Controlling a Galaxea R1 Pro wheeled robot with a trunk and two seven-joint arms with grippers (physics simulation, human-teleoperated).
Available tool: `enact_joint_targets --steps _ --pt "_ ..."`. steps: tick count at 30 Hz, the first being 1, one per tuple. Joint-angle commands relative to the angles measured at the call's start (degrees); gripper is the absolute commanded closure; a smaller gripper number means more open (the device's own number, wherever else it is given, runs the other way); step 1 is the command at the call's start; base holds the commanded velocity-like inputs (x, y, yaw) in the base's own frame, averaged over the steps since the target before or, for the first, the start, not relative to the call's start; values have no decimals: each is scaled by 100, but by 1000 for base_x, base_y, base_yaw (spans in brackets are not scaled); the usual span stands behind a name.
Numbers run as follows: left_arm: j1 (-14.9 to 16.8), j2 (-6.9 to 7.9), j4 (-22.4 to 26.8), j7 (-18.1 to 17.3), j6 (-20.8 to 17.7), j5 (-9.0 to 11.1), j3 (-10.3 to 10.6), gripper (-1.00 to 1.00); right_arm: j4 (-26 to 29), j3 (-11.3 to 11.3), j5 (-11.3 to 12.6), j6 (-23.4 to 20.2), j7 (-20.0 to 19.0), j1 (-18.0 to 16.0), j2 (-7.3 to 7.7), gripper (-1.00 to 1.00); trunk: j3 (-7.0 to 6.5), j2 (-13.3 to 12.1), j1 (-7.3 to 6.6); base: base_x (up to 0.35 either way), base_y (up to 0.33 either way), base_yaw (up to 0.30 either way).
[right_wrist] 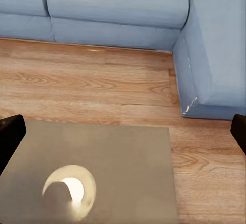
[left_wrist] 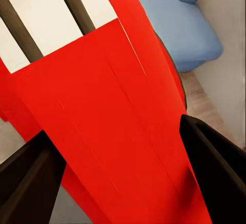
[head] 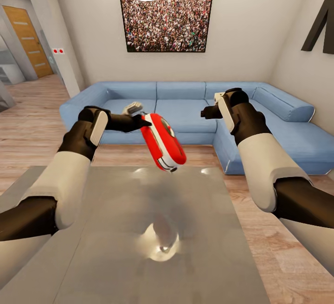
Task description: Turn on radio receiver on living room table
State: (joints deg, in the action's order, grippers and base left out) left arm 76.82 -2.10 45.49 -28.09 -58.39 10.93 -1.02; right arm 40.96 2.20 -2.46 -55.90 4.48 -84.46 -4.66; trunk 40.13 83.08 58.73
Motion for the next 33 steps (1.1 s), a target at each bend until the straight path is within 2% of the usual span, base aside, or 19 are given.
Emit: enact_joint_targets --steps 1,7,14,18,19,22,25,26,33 --pt "0 27 30 -82 -20 93 2 100 2 0 0 0 0 0 0 -100 0 0 0 0 0 0" --pt "0 244 177 -411 -17 93 79 100 1 0 -1 0 0 0 0 -100 0 0 0 0 0 0" --pt "0 481 219 -734 -17 93 350 100 3 0 -2 0 0 0 0 -100 0 0 0 0 0 0" --pt "0 659 223 -1167 -9 86 476 100 3 0 -1 -1 0 0 0 -100 0 0 0 0 0 0" --pt "0 833 223 -1384 -7 85 671 100 4 0 -3 0 0 0 0 -100 0 0 0 0 0 0" --pt "0 966 230 -1577 -6 85 870 100 1 0 -1 0 0 0 0 -100 0 0 0 0 0 0" --pt "0 1025 231 -1774 0 84 946 100 6 0 0 0 0 0 0 -100 0 0 0 0 0 0" --pt "0 1137 232 -2051 2 84 985 100 27 0 0 -5 -3 0 0 -100 0 0 0 0 0 0" --pt "0 1200 253 -2335 11 84 998 100 335 0 7 -21 -143 0 4 -100 0 0 0 0 0 0"
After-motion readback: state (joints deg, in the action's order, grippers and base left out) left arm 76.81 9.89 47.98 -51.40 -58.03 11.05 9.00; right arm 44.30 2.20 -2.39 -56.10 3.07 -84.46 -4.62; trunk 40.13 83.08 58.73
